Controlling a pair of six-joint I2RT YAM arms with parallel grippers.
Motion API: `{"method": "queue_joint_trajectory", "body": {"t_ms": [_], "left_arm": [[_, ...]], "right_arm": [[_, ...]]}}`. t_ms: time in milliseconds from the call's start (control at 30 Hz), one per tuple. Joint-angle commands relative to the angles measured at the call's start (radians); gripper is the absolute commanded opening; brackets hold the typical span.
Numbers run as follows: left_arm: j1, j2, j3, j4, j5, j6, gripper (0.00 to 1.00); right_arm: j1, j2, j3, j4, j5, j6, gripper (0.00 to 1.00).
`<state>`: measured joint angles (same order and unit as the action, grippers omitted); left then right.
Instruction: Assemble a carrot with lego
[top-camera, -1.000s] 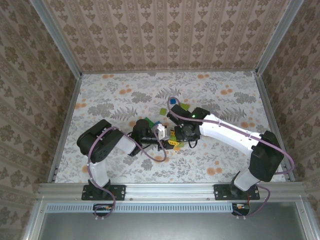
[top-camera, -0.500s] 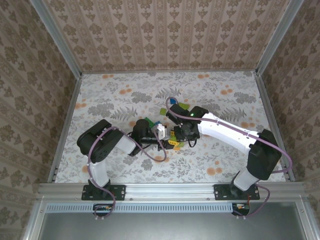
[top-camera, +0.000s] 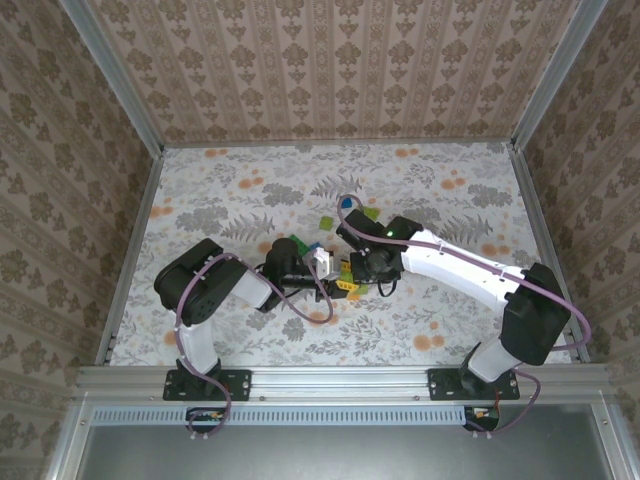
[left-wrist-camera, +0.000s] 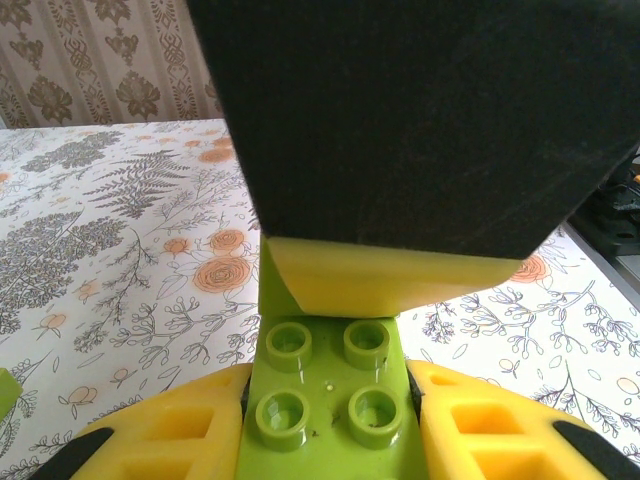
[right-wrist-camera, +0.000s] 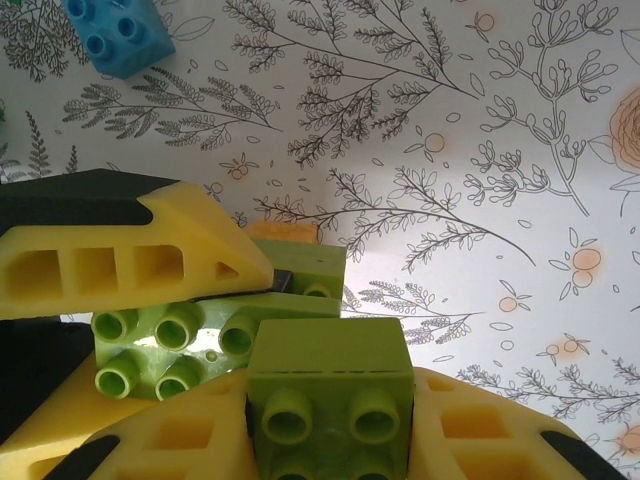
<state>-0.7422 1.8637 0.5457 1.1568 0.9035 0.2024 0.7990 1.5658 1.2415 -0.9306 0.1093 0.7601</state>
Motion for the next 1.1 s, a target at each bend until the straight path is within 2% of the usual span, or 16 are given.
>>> {"method": "queue_joint_trajectory", "body": {"t_ms": [0,367,600,800,967,1067], "left_arm": [[0.0,0.086,-0.023,-0.224,-0.063,0.062,0.14],[-0.001,0.08,-0.024,-0.247,-0.076,0.074,0.14],[-0.001,0.081,-0.017,-0.265,-0.083,0.081,0.14],[-0.001,0.084,-0.015,-0.267,-0.085,0.084,0.14],[-0.002,0.085,-0.013,-0.271,-0.086,0.084,0.14],[-0.001,0.089,-0.008,-0.274,-0.087,0.084,0.14]], "right_arm": [[0.003,0.114,-0.081,0.072,-0.043,0.048,0.22],[0.003,0.188,0.029,-0.048,-0.049,0.038,0.2],[0.004,0.187,0.056,-0.075,-0.068,0.039,0.22],[0.006,0.173,0.044,-0.022,-0.099,0.056,0.32],[0.007,0.155,0.016,0.01,-0.107,0.063,0.44],[0.007,0.14,-0.005,0.037,-0.117,0.066,0.48]]}}
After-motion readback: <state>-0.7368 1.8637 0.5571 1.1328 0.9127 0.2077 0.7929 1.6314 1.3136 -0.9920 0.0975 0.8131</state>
